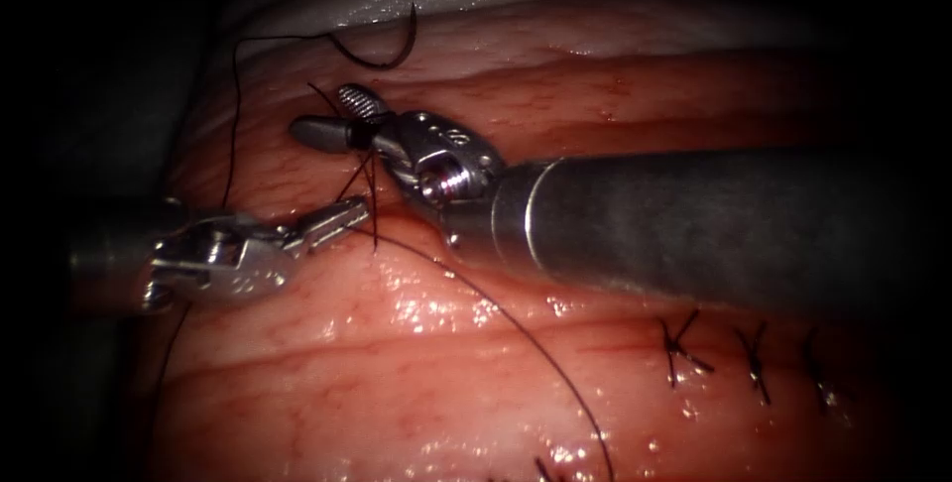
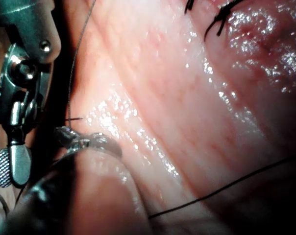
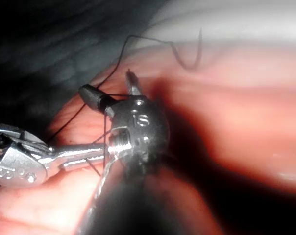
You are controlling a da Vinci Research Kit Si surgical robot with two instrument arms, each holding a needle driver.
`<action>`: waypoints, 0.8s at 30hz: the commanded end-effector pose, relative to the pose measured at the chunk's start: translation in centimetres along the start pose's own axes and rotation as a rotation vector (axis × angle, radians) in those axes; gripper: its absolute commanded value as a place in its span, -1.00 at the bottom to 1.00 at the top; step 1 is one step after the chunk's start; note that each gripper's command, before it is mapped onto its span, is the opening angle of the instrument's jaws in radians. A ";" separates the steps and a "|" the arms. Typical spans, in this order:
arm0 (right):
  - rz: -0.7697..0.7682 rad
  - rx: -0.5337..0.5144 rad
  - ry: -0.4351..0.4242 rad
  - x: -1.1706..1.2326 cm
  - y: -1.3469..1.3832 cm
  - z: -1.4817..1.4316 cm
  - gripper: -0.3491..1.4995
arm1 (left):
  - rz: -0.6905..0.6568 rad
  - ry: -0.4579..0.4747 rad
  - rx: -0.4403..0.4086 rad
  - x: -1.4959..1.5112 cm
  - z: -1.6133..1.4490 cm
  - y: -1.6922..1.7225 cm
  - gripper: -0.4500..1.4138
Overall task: Wound Closure
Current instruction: Grab the short suture tail end with the right hand.
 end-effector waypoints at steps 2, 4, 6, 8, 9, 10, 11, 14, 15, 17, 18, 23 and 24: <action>0.000 0.026 -0.005 -0.04 -0.05 0.12 0.94 | 0.001 0.003 -0.003 0.00 0.06 0.03 -1.00; -0.001 0.028 -0.005 -0.05 -0.05 0.13 0.91 | 0.001 0.003 -0.003 0.00 0.06 0.03 -1.00; -0.001 0.025 -0.006 -0.06 -0.06 0.15 0.89 | 0.001 0.002 -0.003 0.01 0.06 0.03 -1.00; -0.001 0.022 -0.011 -0.06 -0.05 0.17 0.85 | 0.001 0.002 -0.003 0.01 0.06 0.03 -1.00; -0.002 0.020 -0.016 -0.06 -0.04 0.17 0.84 | 0.000 0.002 -0.003 0.01 0.06 0.02 -1.00; -0.003 0.017 -0.021 -0.07 -0.03 0.18 0.82 | 0.000 0.002 -0.003 0.01 0.06 0.02 -1.00; -0.004 0.017 -0.021 -0.07 -0.02 0.18 0.82 | 0.000 0.002 -0.004 0.01 0.06 0.02 -1.00; -0.007 -0.006 -0.041 -0.08 0.04 0.18 0.80 | -0.002 0.003 -0.005 0.00 0.06 -0.01 -1.00; -0.009 -0.014 -0.047 -0.08 0.05 0.18 0.80 | -0.003 0.003 -0.005 0.00 0.07 -0.01 -1.00; -0.013 -0.023 -0.071 -0.10 0.07 0.20 0.78 | -0.004 0.005 -0.006 -0.01 0.07 -0.02 -1.00; -0.014 -0.028 -0.075 -0.11 0.08 0.20 0.76 | -0.004 0.005 -0.006 -0.01 0.07 -0.02 -1.00; -0.016 -0.047 -0.090 -0.11 0.12 0.23 0.74 | -0.004 0.005 -0.006 0.00 0.08 -0.02 -1.00; -0.017 -0.047 -0.089 -0.11 0.13 0.23 0.74 | -0.004 0.005 -0.006 0.00 0.08 -0.02 -1.00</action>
